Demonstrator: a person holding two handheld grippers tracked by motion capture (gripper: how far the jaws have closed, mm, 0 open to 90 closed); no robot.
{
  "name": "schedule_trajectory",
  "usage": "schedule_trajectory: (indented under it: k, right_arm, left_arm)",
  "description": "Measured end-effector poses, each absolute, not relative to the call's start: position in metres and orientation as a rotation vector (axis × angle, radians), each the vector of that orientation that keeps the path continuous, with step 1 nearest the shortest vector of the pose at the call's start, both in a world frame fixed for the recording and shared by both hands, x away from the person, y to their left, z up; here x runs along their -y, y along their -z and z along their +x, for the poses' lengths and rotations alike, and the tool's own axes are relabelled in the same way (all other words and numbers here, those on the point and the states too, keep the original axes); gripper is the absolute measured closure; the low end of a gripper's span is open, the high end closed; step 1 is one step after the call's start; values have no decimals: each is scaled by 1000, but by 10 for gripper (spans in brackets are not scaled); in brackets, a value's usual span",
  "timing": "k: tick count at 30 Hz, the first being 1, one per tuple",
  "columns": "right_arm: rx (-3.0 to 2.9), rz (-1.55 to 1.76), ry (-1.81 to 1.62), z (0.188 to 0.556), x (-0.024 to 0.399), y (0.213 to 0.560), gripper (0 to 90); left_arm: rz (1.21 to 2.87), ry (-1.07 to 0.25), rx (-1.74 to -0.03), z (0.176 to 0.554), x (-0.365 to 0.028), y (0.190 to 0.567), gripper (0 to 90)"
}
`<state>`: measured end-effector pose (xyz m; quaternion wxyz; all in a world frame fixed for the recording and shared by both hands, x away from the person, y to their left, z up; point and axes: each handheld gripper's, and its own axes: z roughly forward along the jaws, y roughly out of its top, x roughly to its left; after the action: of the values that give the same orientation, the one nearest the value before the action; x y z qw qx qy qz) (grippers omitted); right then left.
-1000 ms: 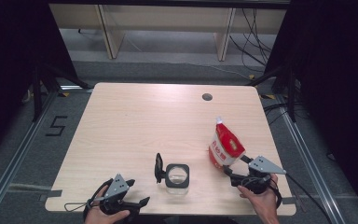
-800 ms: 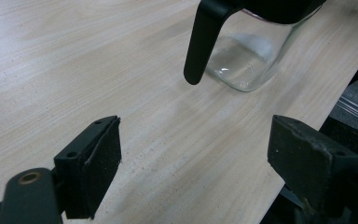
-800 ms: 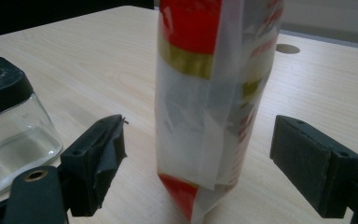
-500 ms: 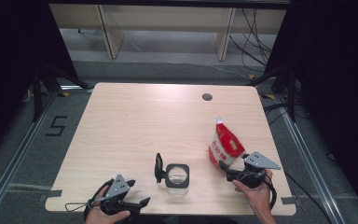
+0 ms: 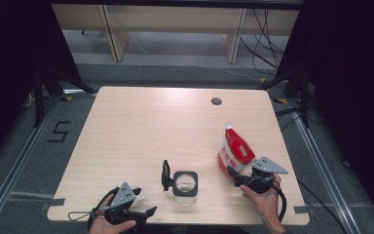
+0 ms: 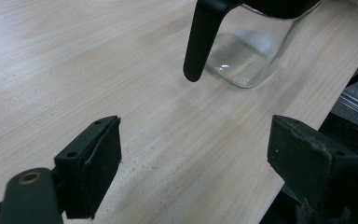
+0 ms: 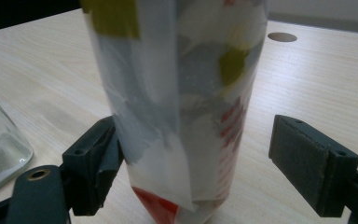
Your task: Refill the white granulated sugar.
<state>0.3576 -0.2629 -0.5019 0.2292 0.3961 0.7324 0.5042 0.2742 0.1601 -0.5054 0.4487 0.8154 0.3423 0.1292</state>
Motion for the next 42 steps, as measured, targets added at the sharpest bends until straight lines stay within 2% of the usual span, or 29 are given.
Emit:
schedule_trajectory:
  k: [42]
  right_arm:
    - [-1976,1174,-1414,376,253,515,227]
  left_arm:
    - [2046,-341,-817,276,-163,504,179]
